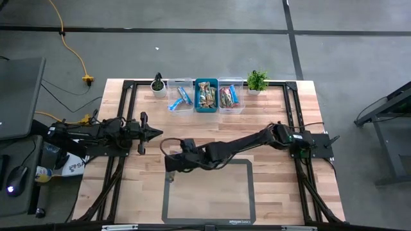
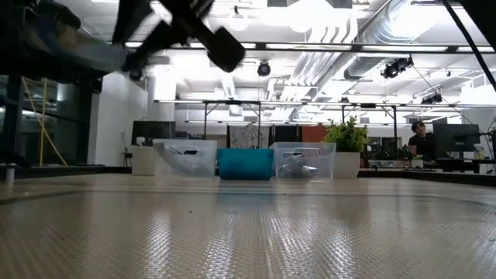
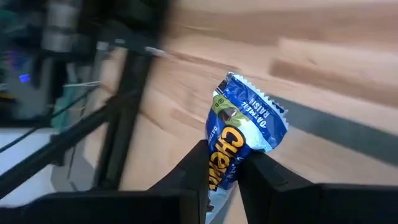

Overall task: Pick and place Granola Bars by type
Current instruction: Put the blue granola bar into the left transparent bin

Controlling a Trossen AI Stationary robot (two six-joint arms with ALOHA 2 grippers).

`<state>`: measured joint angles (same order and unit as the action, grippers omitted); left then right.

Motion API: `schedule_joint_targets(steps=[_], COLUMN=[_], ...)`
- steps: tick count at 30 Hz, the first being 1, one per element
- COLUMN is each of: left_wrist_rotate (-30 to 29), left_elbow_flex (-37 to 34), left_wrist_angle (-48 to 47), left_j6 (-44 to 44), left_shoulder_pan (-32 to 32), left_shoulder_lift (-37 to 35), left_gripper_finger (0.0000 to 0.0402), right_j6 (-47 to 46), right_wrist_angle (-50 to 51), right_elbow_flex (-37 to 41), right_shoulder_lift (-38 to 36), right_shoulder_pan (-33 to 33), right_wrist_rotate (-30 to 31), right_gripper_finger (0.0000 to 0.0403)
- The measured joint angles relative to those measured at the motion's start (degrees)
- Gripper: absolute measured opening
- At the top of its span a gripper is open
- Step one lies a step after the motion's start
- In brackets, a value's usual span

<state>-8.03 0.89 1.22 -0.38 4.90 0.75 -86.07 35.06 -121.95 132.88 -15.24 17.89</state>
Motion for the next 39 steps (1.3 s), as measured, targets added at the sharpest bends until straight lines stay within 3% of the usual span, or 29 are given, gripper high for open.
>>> schedule_joint_targets(steps=[11,25,31,39], left_wrist_rotate=[-0.02,-0.02,-0.02,-0.04], left_elbow_flex=[0.0,0.0,0.0,0.0], left_wrist_angle=[0.01,0.01,0.01,0.01], left_j6=[-0.01,0.02,0.01,0.0], left_shoulder_pan=[-0.01,0.01,-0.01,0.0], left_shoulder_lift=[0.0,0.0,0.0,0.0], left_gripper_finger=[0.0001,0.0001,0.0001,0.0001], right_j6=[21.43,45.64,51.89,60.34], right_wrist_angle=[-17.99,-44.31,-49.72,-49.83], right_elbow_flex=[-0.02,-0.02,-0.25,-4.41], right_shoulder_lift=[-4.73,-5.18,-5.18,-5.18], right_shoulder_pan=[2.44,5.69,8.76,14.48], right_wrist_rotate=[3.69,-0.55,-0.7,-3.22], right_gripper_finger=[0.0043,0.0037,0.0036,0.0041])
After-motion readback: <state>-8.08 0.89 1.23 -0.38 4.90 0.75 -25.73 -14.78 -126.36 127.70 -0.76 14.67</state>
